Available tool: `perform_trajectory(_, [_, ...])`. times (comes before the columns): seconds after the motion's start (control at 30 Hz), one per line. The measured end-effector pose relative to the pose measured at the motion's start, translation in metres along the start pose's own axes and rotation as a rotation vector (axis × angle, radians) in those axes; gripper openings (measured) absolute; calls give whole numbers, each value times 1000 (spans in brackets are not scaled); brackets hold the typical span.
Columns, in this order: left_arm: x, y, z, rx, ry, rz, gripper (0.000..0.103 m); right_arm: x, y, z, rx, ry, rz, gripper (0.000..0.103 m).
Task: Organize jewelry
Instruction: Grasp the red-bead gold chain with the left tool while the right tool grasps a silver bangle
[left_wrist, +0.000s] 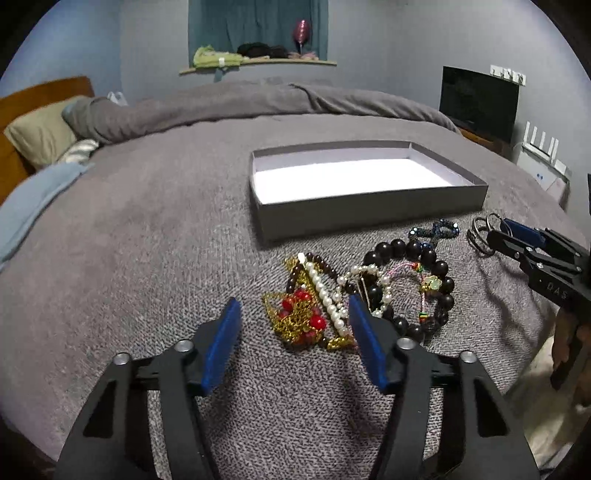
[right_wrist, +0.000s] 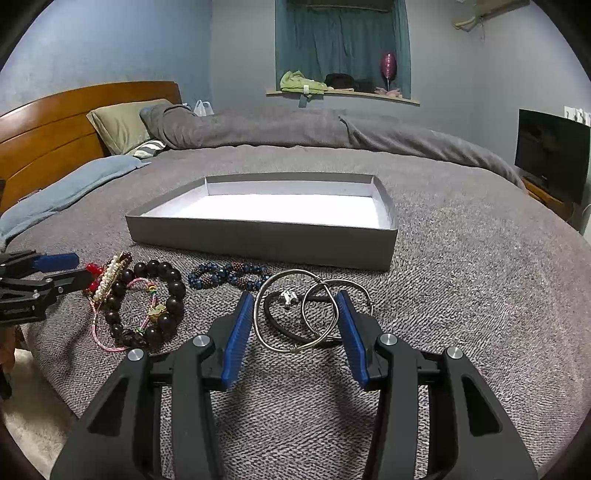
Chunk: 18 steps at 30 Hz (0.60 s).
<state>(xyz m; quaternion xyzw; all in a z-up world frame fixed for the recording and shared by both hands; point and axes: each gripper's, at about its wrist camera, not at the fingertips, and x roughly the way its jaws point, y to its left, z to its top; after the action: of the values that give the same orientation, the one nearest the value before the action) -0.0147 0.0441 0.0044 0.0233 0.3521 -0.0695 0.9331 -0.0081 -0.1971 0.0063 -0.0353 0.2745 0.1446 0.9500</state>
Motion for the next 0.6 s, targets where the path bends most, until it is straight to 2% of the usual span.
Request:
perform_trajectory(0.1, [4, 5, -2, -13, 22, 7, 46, -2, 0, 0, 1, -7, 4, 46])
perform_trajectory(0.13, [5, 6, -2, -15, 31, 2, 37, -3, 0, 0, 1, -8, 4, 46])
perform_trajectory(0.2, [5, 7, -3, -18, 36, -12, 28, -3, -1, 0, 1, -9, 3, 46])
perform_trajectory(0.23, [5, 6, -4, -16, 38, -17, 17, -3, 0, 0, 2, -9, 3, 46])
perform_trajectory(0.4, [-1, 3, -3, 7, 0, 6, 12, -4, -1, 0, 1, -12, 3, 46])
perform_trajectory(0.6, [-21, 1, 7, 3, -64, -2, 11, -8, -2, 2, 7, -30, -1, 46])
